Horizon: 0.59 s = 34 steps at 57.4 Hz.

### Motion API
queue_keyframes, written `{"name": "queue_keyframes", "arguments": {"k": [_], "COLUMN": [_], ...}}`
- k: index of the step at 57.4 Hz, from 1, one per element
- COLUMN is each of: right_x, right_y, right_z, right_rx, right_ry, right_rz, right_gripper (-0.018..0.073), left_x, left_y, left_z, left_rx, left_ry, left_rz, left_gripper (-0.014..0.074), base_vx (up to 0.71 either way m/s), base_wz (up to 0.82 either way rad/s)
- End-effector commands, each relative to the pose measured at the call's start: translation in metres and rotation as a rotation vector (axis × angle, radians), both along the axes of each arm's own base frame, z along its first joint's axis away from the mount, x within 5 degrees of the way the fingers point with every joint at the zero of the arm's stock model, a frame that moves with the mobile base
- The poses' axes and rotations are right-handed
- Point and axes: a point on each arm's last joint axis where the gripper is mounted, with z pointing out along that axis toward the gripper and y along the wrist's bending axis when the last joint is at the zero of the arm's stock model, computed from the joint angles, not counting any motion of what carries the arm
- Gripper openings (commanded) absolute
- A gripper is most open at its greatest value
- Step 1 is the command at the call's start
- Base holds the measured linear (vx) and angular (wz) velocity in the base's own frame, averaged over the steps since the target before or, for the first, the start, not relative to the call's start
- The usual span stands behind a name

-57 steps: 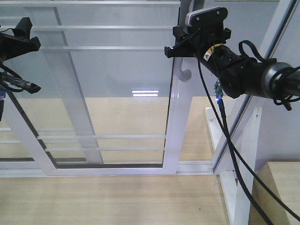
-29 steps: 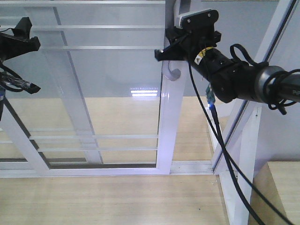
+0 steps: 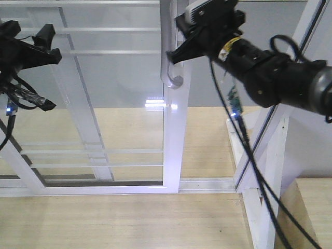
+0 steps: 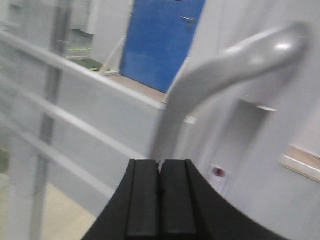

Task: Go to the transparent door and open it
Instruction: 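Release the handle with the right gripper and move the left gripper to it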

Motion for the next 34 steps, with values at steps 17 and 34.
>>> {"name": "queue_keyframes", "arguments": {"k": [17,34], "right_x": [0.001,0.003], "right_y": [-0.107,-0.126], "right_z": [0.063,0.06], "right_rx": [0.008,-0.011], "right_ry": [-0.074,-0.051], "right_rz": [-0.289,-0.342], "right_gripper": [-0.0009,-0.0004], "left_x": [-0.001,0.021], "left_y": [-0.062,-0.12], "left_z": [0.004,-0.03], "left_rx": [-0.041,-0.096], "left_ry": [-0.14,-0.076], "left_rz": [-0.268,-0.407], "left_gripper": [0.0556,0.0556], "base_vx": [0.0,0.0], "base_wz": [0.0,0.0]}}
